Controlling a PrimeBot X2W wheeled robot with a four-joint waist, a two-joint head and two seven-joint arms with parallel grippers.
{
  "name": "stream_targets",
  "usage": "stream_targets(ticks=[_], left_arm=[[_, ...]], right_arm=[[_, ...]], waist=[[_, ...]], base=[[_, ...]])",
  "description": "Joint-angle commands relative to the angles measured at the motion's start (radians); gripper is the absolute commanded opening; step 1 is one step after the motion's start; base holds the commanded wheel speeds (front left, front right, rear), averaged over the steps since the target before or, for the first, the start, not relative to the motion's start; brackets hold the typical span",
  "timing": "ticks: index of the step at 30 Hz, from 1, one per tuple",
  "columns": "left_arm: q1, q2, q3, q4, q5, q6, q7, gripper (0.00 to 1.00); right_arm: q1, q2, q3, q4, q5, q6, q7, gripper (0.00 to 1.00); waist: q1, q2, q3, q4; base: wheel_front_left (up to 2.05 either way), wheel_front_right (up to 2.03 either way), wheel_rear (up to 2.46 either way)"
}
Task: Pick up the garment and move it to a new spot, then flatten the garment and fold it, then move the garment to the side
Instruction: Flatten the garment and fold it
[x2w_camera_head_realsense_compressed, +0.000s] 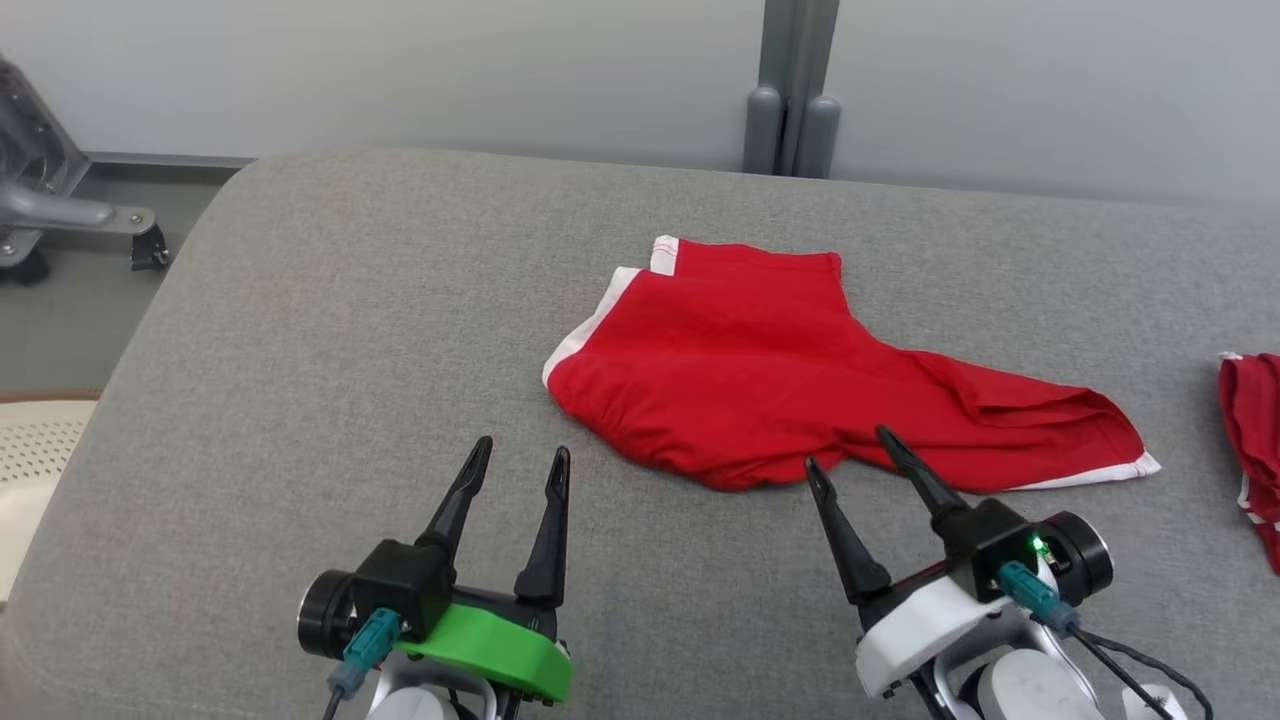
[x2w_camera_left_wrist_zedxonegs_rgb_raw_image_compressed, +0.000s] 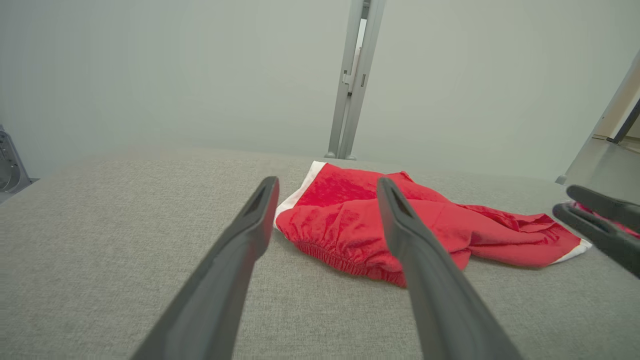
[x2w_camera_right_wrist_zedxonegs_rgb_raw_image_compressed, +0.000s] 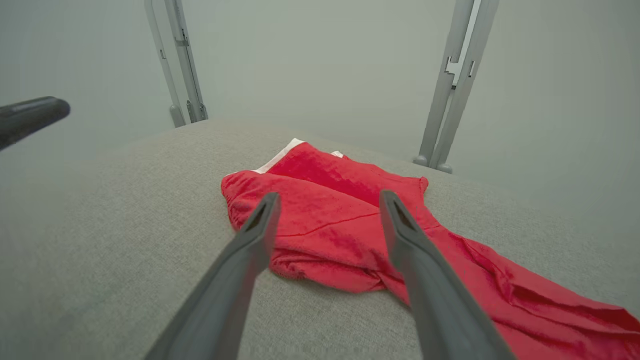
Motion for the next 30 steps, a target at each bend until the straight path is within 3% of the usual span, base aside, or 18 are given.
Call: stream_targets(ticks=[1, 13, 20, 21, 22, 30], left_arm=[[-0.005, 0.002, -0.004, 0.001, -0.001, 0.001, -0.003, 1.00], [-0.043, 0.002, -0.042, 0.000, -0.035, 0.019, -0.003, 1.00], [-0.058, 0.002, -0.070, -0.004, -0.065, 0.036, -0.003, 1.00], [-0.059, 0.002, -0.072, -0.003, -0.068, 0.037, -0.003, 1.00], [-0.059, 0.002, -0.074, -0.002, -0.070, 0.040, -0.003, 1.00], [-0.041, 0.002, -0.051, 0.008, -0.052, 0.041, -0.003, 1.00]], right_arm=[[-0.023, -0.008, 0.022, 0.028, -0.016, -0.001, 0.018, 1.00], [-0.249, -0.111, 0.163, 0.338, -0.138, -0.002, 0.057, 1.00], [-0.381, -0.158, 0.252, 0.536, -0.143, -0.002, 0.064, 1.00], [-0.390, -0.160, 0.272, 0.558, -0.133, -0.002, 0.068, 0.11], [-0.410, -0.165, 0.285, 0.581, -0.118, -0.002, 0.066, 0.00], [-0.431, -0.139, 0.289, 0.604, -0.049, -0.002, -0.030, 0.00]], waist=[[0.0000, 0.0000, 0.024, 0.041], [0.0000, 0.0000, 0.107, 0.186], [0.0000, 0.0000, 0.134, 0.262], [0.0000, 0.0000, 0.134, 0.267], [0.0000, 0.0000, 0.134, 0.271], [0.0000, 0.0000, 0.105, 0.237]], base=[[0.00, 0.00, 0.00], [0.00, 0.00, 0.00], [0.00, 0.00, 0.00], [0.00, 0.00, 0.00], [0.00, 0.00, 0.00], [0.00, 0.00, 0.00]])
